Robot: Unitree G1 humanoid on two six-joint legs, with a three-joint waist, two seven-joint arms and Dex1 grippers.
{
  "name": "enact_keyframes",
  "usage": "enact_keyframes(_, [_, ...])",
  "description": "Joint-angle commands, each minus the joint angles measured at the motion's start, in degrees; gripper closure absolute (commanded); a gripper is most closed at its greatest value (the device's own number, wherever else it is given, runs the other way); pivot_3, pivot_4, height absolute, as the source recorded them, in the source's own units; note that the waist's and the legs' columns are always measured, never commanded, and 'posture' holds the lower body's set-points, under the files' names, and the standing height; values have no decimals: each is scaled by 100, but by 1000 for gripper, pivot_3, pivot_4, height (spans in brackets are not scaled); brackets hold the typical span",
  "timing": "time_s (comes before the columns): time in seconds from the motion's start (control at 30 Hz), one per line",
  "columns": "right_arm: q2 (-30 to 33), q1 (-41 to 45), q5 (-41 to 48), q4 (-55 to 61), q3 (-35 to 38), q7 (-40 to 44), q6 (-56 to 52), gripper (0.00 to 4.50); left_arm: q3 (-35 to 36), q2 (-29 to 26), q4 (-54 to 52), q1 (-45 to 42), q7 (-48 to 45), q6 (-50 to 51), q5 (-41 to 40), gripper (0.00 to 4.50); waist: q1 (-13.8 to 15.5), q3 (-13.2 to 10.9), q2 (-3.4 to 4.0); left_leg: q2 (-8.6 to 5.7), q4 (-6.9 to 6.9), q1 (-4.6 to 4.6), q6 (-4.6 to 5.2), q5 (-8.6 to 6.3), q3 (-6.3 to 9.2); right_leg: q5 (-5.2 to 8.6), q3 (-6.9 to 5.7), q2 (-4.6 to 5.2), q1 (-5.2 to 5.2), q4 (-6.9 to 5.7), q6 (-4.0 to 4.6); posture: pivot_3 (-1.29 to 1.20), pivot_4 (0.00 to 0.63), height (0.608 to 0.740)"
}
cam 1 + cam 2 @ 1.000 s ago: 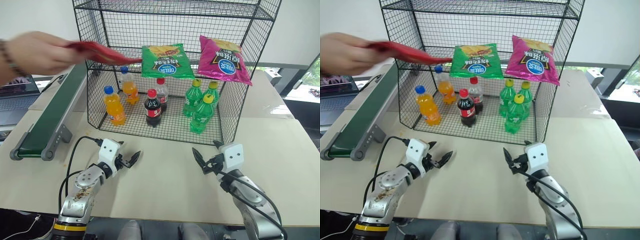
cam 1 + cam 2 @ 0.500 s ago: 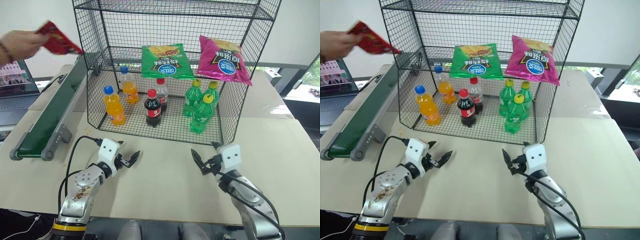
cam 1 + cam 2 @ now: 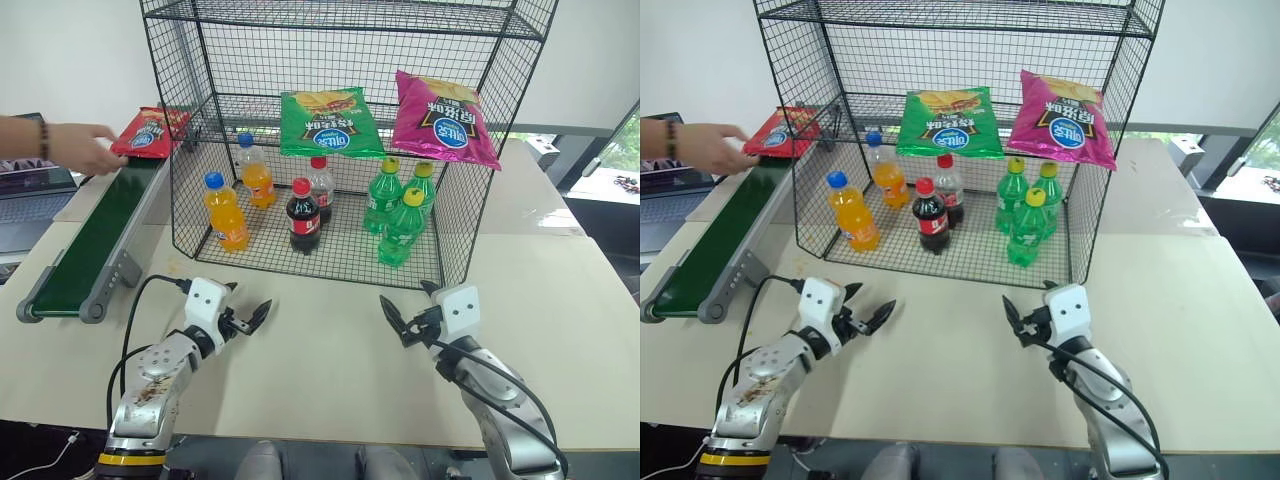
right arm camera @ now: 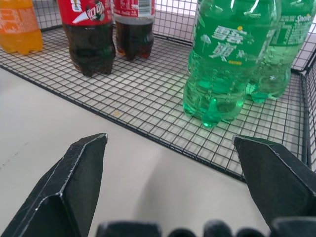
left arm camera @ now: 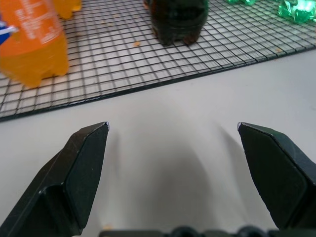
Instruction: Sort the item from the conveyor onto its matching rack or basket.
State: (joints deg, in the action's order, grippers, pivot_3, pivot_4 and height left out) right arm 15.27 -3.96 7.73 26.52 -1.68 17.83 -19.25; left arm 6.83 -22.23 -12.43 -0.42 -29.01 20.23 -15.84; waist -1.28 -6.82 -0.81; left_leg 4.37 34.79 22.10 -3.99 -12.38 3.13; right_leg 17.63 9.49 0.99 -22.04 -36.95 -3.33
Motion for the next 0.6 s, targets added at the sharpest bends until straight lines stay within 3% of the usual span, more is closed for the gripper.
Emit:
enact_keyframes(0.03, [237,642,586,462,-81,641,-264,0,771,-248,-1138,275,-197,700,-1124,49,-44,-2,-1,0,1,1,0,0,0,0,0,0,-1,0,0,0,150,740])
enact_keyframes(0.17, [468,1552,1453,432,-216,1549,-645,0,2009,-243,-2105,676,464,1689,-2851,49,-127,-5,-4,3,-1,1,1,-1,1,0,-1,0,1,-4,0,0,150,740])
enact_keyframes(0.3, [480,2129,1959,112,-364,2142,-779,0,2965,-294,-2291,1008,1199,2299,-4603,49,-116,-5,-4,4,2,-6,16,-10,5,1,-4,0,11,-2,-1,0,150,740])
enact_keyframes(0.43, [403,2614,2434,-295,-512,2881,-707,0,3857,-357,-2220,1698,2201,2245,-6672,49,-141,-11,-20,5,5,-5,18,-12,5,1,-4,2,12,5,-1,0,150,740])
enact_keyframes(0.6, [270,3125,2609,-739,-776,3657,-482,0,4680,-232,-1613,2201,3424,1606,-8277,49,-131,-14,-21,6,5,-14,18,-11,7,2,-7,2,12,-4,2,0,150,740])
